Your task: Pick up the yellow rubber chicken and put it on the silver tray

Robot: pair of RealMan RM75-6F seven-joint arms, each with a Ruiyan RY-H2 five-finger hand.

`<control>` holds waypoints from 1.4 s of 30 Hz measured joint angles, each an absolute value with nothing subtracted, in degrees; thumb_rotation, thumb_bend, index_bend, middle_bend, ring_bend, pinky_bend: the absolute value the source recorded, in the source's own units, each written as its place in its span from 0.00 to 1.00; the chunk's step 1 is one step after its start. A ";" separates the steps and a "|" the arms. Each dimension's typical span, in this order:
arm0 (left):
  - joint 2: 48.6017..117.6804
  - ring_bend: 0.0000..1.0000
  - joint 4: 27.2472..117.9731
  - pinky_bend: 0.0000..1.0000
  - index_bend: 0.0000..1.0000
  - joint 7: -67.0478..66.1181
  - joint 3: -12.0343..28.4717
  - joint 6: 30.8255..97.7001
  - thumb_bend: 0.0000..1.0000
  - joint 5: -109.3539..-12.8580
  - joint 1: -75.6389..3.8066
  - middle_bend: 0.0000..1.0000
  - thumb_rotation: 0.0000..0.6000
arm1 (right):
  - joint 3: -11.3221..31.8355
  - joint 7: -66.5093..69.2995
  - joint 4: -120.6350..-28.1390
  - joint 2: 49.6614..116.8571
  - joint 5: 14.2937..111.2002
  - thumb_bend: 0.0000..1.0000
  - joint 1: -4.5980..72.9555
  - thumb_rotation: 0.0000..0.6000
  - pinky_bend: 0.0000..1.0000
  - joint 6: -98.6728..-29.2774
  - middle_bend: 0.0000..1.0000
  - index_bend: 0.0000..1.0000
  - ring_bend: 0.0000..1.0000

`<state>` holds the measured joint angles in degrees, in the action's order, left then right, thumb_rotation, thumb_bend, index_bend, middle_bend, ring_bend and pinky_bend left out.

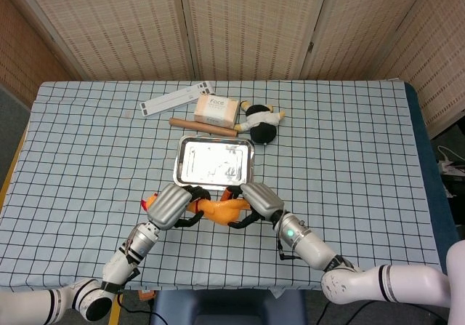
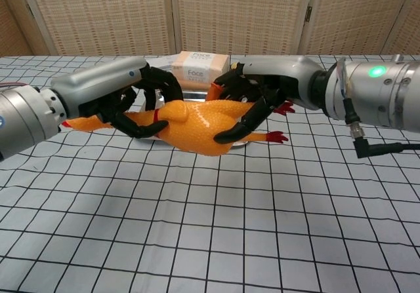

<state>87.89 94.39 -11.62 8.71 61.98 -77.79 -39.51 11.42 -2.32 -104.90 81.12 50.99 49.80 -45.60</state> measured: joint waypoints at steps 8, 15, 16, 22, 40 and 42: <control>87.78 0.67 93.59 0.83 0.83 -10.65 8.98 61.71 0.73 -77.29 -39.57 0.81 1.00 | 11.57 3.34 -105.96 75.50 54.70 0.12 49.38 1.00 0.01 -38.11 0.00 0.00 0.00; 88.00 0.67 91.77 0.83 0.83 -9.94 9.36 61.45 0.73 -76.96 -39.80 0.81 1.00 | 12.42 7.88 -106.68 73.30 62.79 0.06 46.31 1.00 0.00 -40.59 0.00 0.00 0.00; 88.08 0.67 91.11 0.83 0.83 -9.62 9.57 61.24 0.73 -76.68 -39.91 0.81 1.00 | 12.52 8.46 -106.82 72.70 63.80 0.06 45.72 1.00 0.00 -41.19 0.00 0.00 0.00; 89.76 0.67 83.92 0.83 0.83 -5.53 11.61 58.26 0.73 -75.24 -42.09 0.81 1.00 | 12.22 13.53 -108.45 66.09 71.90 0.06 40.55 1.00 0.00 -46.59 0.00 0.00 0.00; 104.71 0.30 46.11 0.50 0.15 16.83 15.75 45.37 0.50 -76.34 -55.77 0.30 1.00 | 9.18 24.34 -101.60 59.27 78.62 0.06 36.27 1.00 0.00 -47.67 0.00 0.00 0.00; 105.67 0.14 43.66 0.35 0.03 20.75 15.28 44.45 0.45 -77.26 -56.65 0.13 1.00 | 9.06 24.91 -100.57 59.63 79.03 0.06 36.38 1.00 0.00 -47.52 0.00 0.00 0.00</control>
